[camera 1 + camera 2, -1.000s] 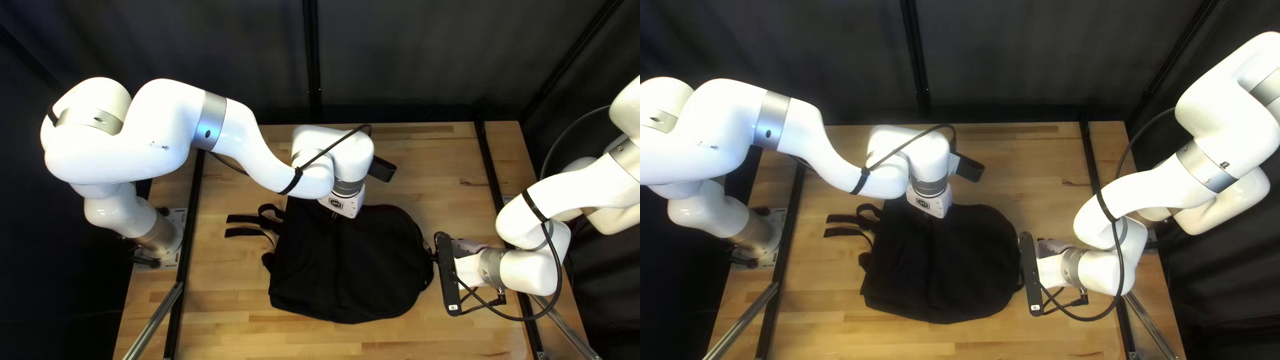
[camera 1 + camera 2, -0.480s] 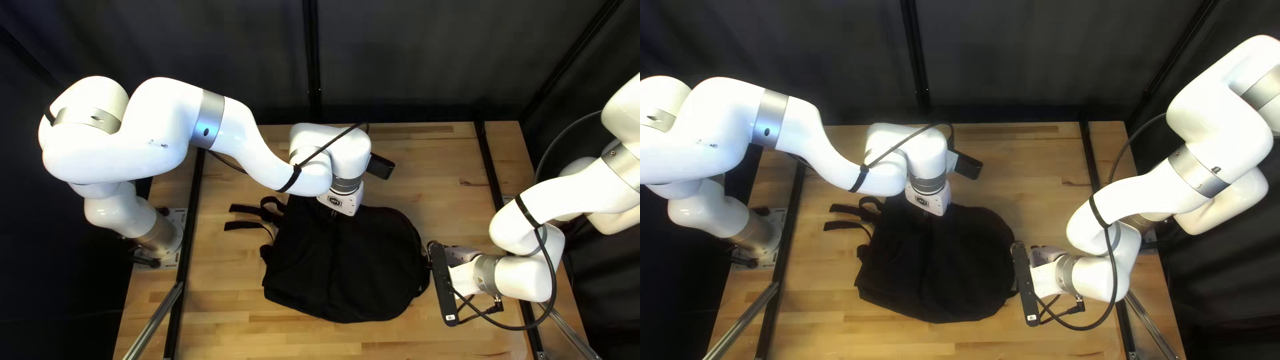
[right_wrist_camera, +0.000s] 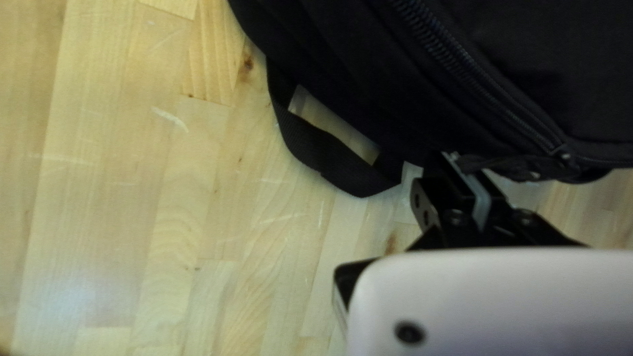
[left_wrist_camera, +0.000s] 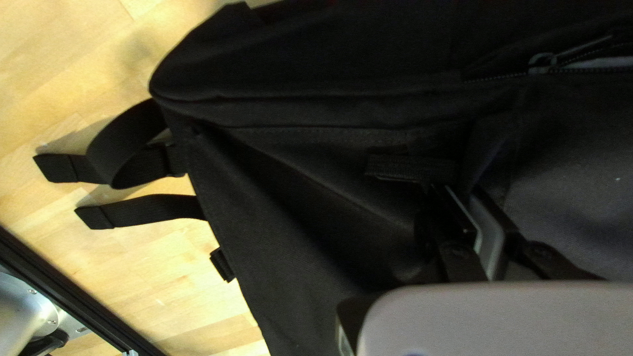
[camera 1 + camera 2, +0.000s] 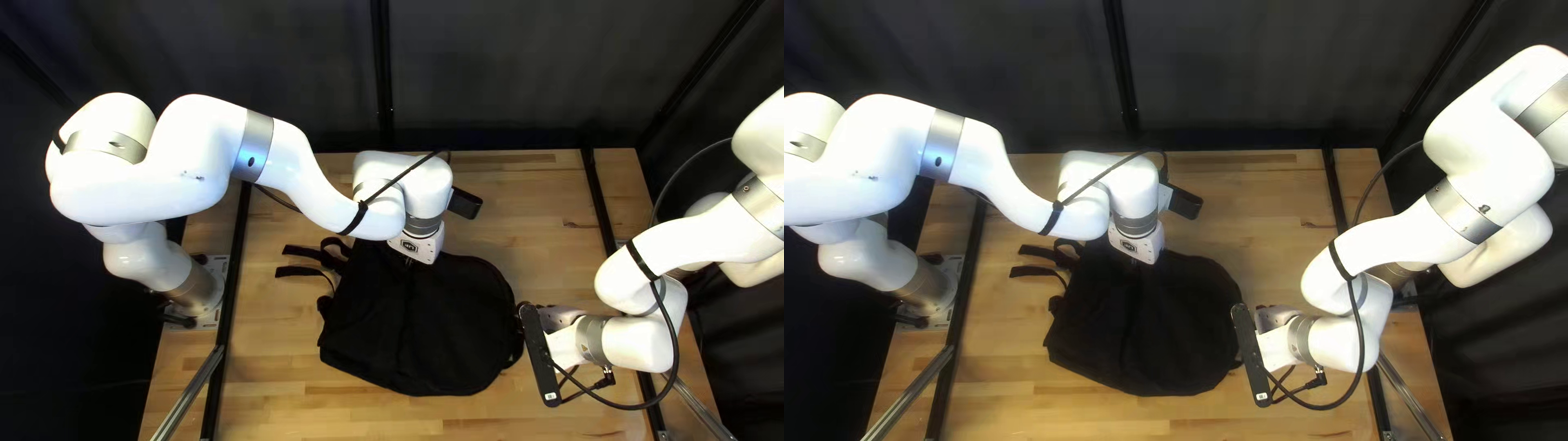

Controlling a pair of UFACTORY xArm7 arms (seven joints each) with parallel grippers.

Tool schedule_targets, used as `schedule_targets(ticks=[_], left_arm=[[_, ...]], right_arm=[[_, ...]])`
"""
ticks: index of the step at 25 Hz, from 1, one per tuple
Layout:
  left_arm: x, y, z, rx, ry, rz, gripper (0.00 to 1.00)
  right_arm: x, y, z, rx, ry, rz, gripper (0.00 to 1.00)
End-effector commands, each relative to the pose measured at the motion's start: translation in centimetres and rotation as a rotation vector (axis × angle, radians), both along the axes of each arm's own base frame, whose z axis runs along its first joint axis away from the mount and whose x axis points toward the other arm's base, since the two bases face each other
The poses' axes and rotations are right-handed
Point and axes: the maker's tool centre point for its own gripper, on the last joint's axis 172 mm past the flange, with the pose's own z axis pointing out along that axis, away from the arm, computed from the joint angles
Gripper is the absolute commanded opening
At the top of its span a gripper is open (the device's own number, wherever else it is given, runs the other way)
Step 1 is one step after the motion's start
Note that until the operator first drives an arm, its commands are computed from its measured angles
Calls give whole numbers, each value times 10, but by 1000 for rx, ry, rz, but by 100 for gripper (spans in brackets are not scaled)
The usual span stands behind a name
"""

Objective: Remove a lunch box from a kids backpack

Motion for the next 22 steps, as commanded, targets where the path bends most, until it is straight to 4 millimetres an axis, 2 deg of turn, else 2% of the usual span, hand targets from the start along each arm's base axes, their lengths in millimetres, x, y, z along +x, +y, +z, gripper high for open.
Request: schedule_targets(ticks=[1, 9, 16, 17, 18, 19, 20, 22], left_arm=[[1, 1, -1, -2, 0, 0, 0], [1, 2, -2, -5, -2, -3, 0], [0, 1, -2, -17, -9, -19, 0], [0, -1, -1, -17, -12, -28, 6], [1, -2, -1, -18, -13, -35, 84], [2, -5, 1, -16, -14, -50, 96], [3, -7, 4, -14, -13, -64, 100], [5, -9, 12, -7, -6, -96, 100]], right_arm=[[2, 4, 0, 0, 1, 17, 1], [13, 19, 1, -17, -5, 112, 0], [12, 15, 5, -42, 3, 177, 0], [14, 14, 6, -42, 5, 181, 0], [14, 14, 6, -43, 6, 182, 0], [14, 13, 7, -43, 6, 181, 0], [12, 11, 9, -45, 7, 180, 0], [5, 4, 13, -51, 10, 176, 0]])
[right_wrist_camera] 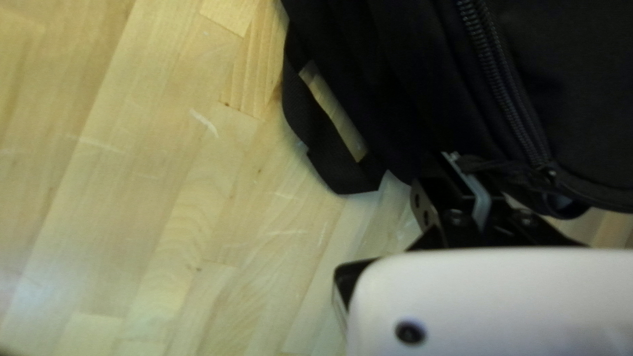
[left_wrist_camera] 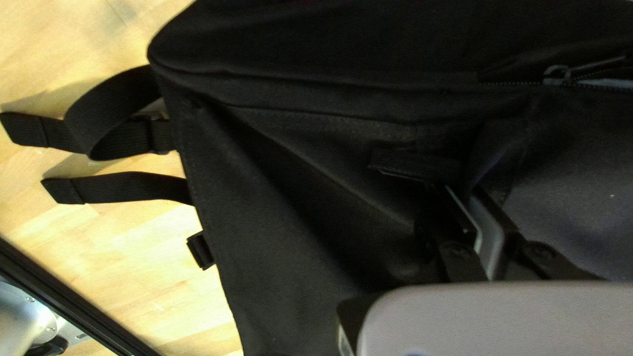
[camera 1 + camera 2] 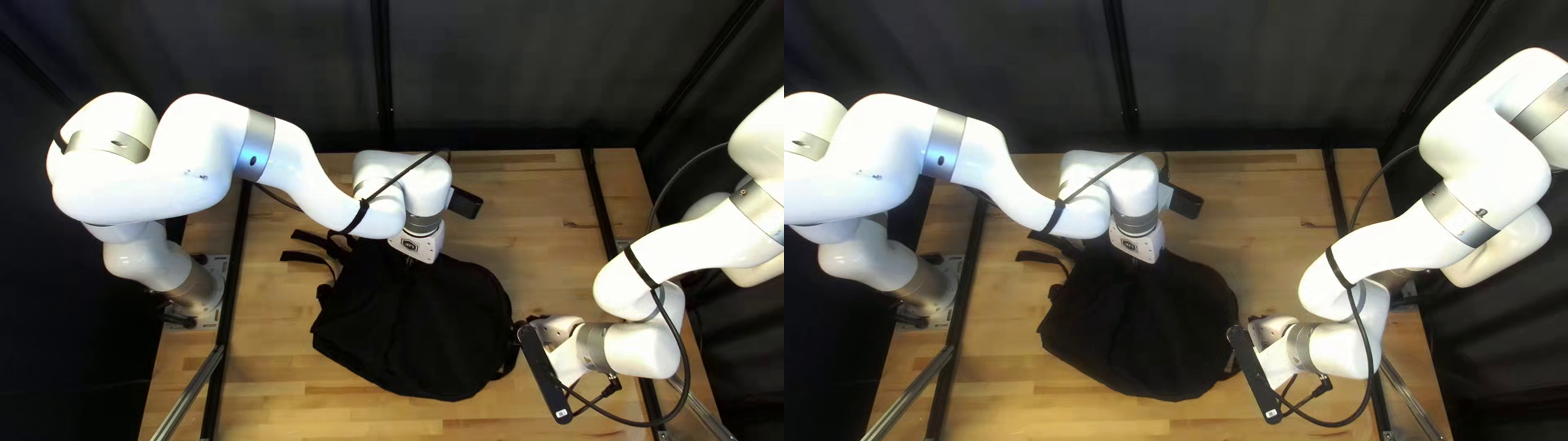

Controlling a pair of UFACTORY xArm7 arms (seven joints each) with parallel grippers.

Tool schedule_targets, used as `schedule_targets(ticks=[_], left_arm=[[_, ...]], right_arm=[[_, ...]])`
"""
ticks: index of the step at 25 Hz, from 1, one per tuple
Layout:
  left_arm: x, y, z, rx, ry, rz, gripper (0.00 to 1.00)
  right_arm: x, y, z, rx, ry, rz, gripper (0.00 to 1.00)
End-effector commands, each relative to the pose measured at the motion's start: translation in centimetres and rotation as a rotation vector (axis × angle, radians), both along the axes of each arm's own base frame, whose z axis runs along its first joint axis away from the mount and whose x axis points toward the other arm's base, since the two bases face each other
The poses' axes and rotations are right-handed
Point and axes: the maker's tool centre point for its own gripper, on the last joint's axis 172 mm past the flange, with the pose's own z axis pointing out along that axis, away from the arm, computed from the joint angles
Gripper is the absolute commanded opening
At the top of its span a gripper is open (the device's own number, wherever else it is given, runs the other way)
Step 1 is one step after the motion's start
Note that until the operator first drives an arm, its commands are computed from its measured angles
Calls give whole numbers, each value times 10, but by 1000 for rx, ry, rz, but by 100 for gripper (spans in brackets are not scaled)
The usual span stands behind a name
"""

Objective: Remove a lunch box from a kids backpack

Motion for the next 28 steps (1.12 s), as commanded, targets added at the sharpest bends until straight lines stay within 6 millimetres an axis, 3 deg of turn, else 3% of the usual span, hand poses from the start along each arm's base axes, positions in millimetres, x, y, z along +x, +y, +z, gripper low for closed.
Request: schedule_targets(ticks=[1, 6, 11, 15, 19, 21, 24, 28], left_arm=[[3, -5, 13, 11, 8, -59, 100], [12, 3, 38, 20, 8, -210, 100], [21, 35, 54, 9, -54, -435, 100], [35, 71, 40, -47, -150, -647, 100], [51, 86, 23, -86, -245, -814, 100], [61, 83, 17, -99, -283, -875, 100], [79, 61, 18, -120, -338, -957, 100], [87, 31, 25, -140, -374, -1009, 100]], right_arm=[[-11, -11, 7, -11, 6, -6, 0], [-26, -33, 14, -22, 16, -19, 0], [-37, -54, 14, -24, 22, -33, 0], [-36, -62, 14, -22, 25, -38, 0], [-39, -66, 21, -26, 23, -42, 0], [-41, -68, 25, -30, 22, -46, 0], [-42, -69, 28, -34, 19, -52, 0], [-40, -69, 29, -37, 15, -55, 0]])
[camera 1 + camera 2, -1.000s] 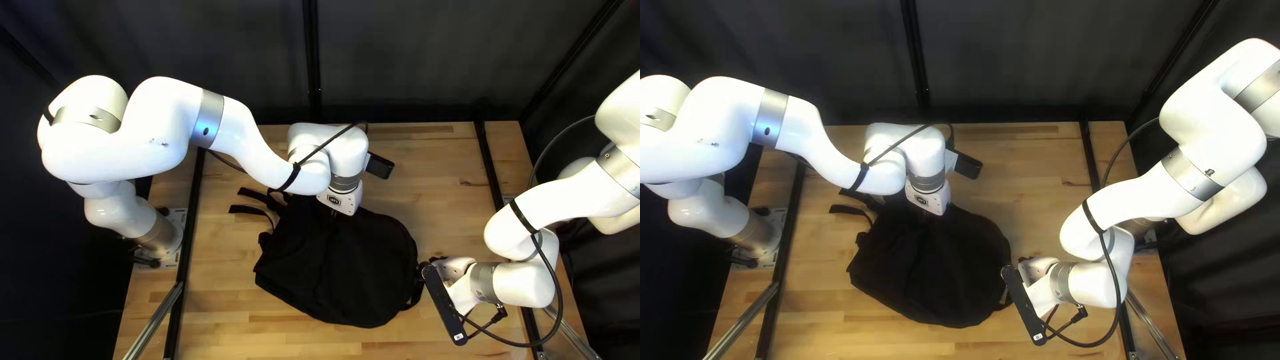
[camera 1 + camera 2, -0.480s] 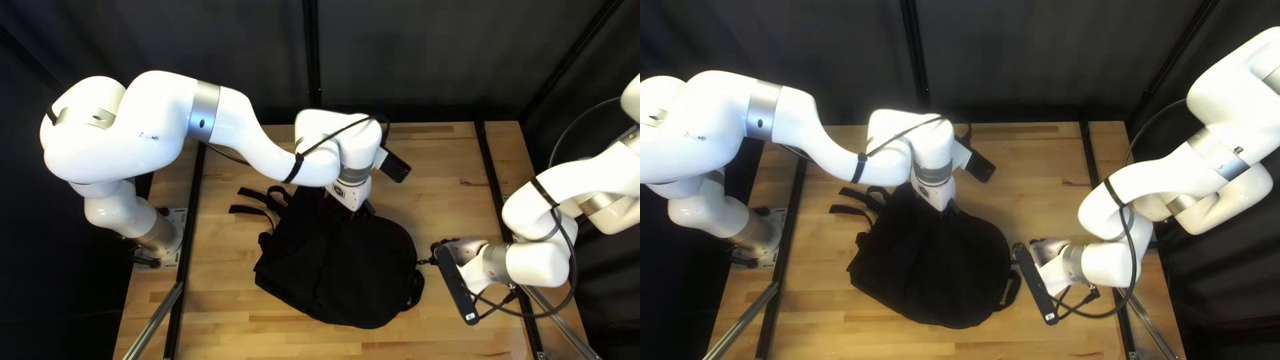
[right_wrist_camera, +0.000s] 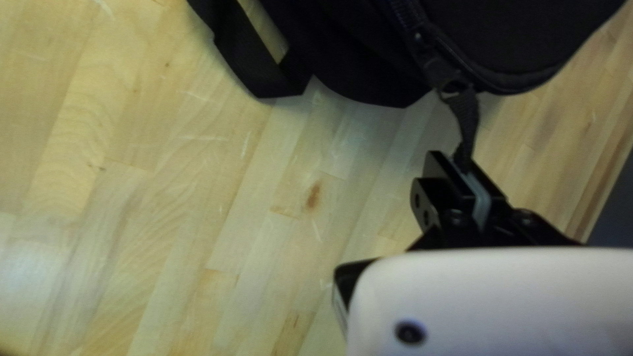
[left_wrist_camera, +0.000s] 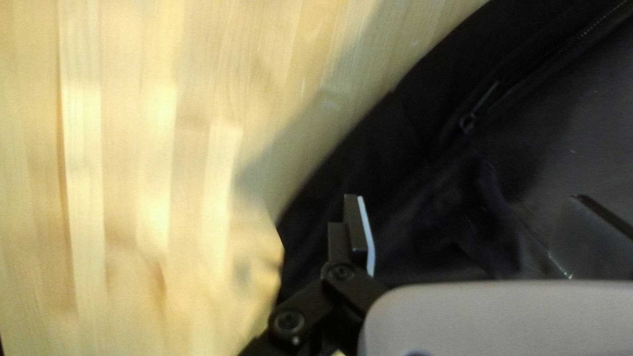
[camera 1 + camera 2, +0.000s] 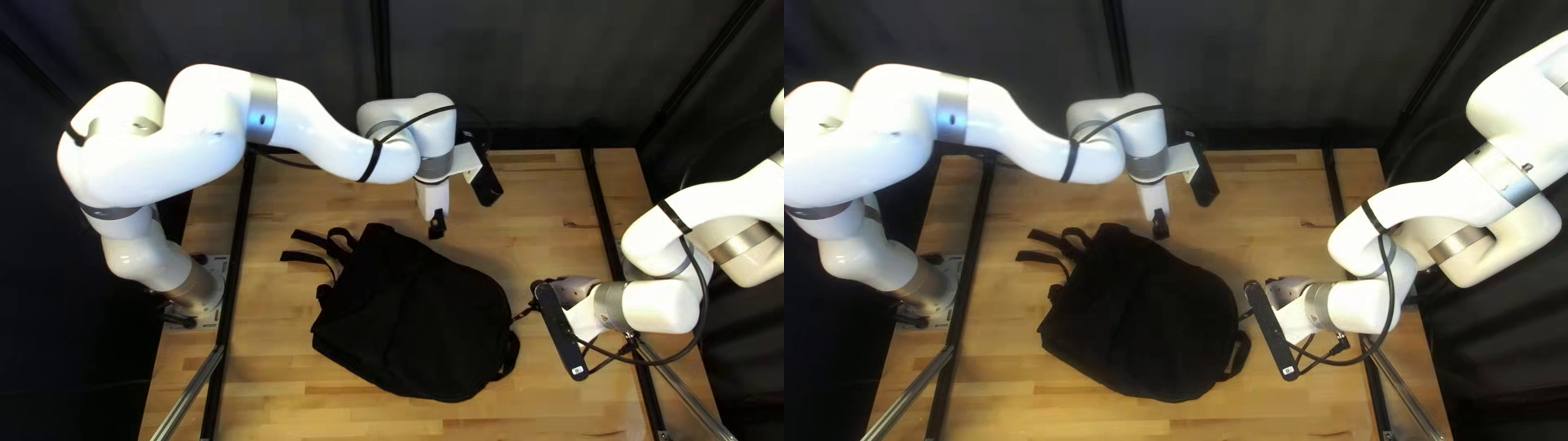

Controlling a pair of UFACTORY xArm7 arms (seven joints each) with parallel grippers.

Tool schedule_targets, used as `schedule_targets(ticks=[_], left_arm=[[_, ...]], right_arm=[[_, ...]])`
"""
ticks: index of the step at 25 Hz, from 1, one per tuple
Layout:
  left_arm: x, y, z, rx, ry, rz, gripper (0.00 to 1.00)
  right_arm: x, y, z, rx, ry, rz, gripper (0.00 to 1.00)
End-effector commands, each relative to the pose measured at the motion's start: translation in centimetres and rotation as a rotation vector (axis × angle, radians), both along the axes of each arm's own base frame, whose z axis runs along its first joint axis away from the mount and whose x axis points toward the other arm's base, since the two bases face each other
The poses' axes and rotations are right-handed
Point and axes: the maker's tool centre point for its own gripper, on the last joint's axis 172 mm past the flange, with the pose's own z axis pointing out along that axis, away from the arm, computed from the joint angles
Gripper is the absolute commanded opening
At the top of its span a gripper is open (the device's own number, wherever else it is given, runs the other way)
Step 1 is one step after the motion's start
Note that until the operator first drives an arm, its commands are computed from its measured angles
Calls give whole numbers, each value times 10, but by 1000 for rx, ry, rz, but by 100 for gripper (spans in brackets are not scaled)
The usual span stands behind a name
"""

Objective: Remove a lunch box from a kids backpack

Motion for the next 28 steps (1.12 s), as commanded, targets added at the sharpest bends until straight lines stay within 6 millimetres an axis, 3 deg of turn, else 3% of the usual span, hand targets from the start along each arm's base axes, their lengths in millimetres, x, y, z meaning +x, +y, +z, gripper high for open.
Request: schedule_targets(ticks=[1, 5, 10, 24, 25, 26, 27, 28], left_arm=[[10, -31, 3, -28, -29, -48, 100], [23, -55, -14, -60, -45, -69, 100], [36, -55, -39, -92, -49, -60, 100], [35, -68, -59, -135, -56, -34, 100], [36, -69, -60, -139, -55, -33, 97], [37, -69, -60, -142, -53, -32, 73], [39, -70, -62, -147, -49, -29, 5], [40, -70, -63, -152, -44, -27, 0]], right_arm=[[0, 1, 1, -3, -3, -3, 0], [2, 1, 1, -5, -8, -9, 0], [3, 3, 2, -3, -12, -14, 0], [3, 2, 0, 0, -13, -21, 0], [3, 2, 0, 0, -13, -21, 0], [3, 2, 0, -1, -13, -21, 0], [3, 2, -1, 0, -13, -21, 0], [3, 2, -1, -1, -13, -21, 0]])
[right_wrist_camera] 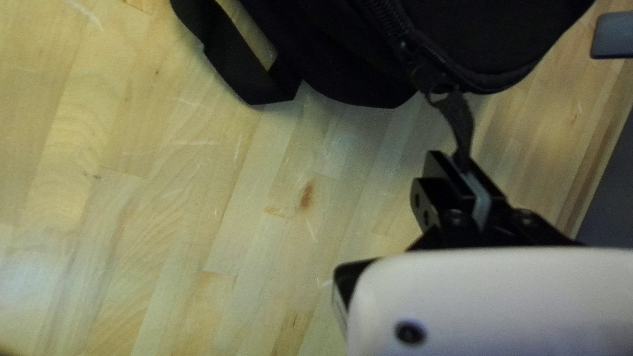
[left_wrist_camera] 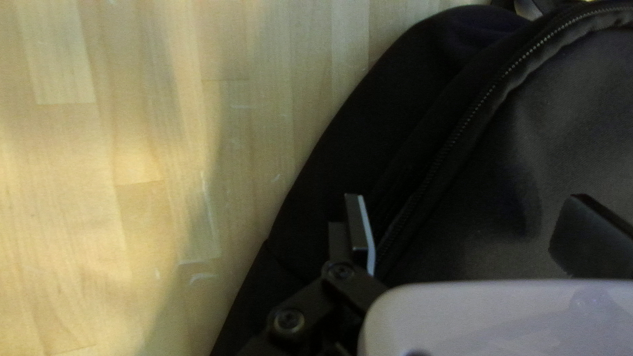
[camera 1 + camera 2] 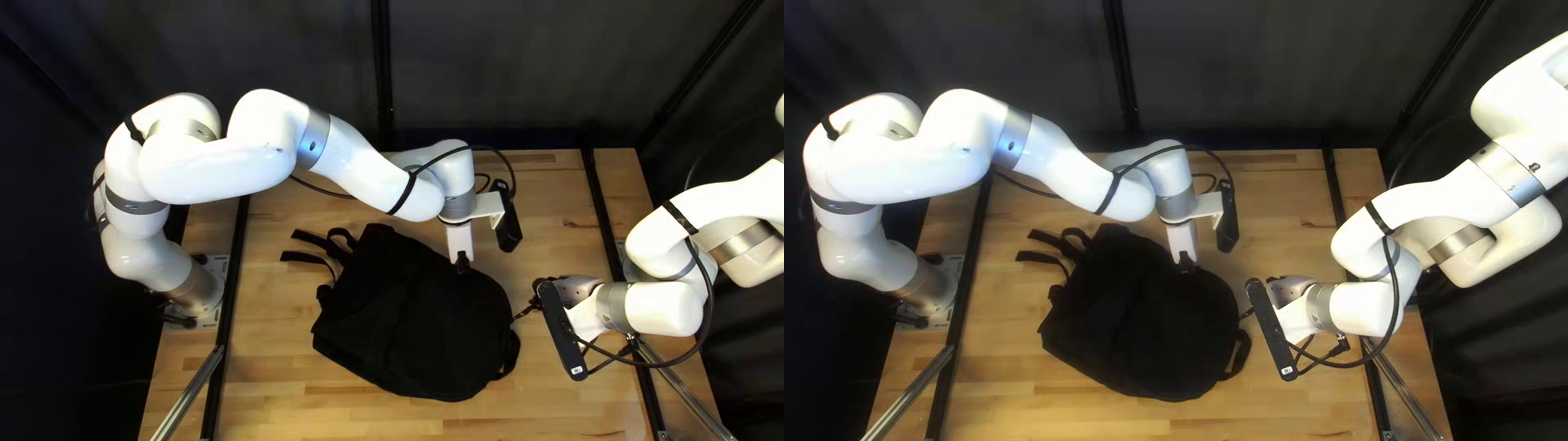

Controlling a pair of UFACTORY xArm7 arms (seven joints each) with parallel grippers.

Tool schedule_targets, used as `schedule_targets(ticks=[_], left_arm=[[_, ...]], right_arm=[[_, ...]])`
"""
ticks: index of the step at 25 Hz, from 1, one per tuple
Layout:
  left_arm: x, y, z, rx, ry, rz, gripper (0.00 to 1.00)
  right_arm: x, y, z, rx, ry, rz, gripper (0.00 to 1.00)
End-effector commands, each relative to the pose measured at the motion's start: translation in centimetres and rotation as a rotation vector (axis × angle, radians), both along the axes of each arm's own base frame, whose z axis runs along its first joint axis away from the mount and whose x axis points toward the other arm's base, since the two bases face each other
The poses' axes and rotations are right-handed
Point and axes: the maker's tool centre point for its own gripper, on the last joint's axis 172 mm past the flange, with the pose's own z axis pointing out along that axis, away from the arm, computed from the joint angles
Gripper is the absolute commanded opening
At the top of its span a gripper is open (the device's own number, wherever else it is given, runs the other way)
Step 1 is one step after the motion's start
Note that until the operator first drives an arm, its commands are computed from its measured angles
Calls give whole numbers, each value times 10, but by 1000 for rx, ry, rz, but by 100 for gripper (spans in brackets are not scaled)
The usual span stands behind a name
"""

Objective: Remove a lunch box from a kids backpack

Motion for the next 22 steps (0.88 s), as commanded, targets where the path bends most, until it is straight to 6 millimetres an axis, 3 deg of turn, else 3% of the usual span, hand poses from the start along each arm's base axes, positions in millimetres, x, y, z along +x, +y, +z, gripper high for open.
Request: schedule_targets(ticks=[1, 5, 13, 22], left_arm=[[6, -2, -5, -19, 16, 7, 0], [12, 2, -6, -31, 27, 23, 0], [26, 28, 3, -38, 22, 86, 0], [37, 57, 12, -44, 1, 178, 0]], right_arm=[[-1, 0, 0, 0, 0, -1, 0], [-1, -1, -1, -1, 0, -1, 0], [1, 2, 6, -14, 2, 12, 0], [17, 15, 7, -14, 2, 41, 0]])
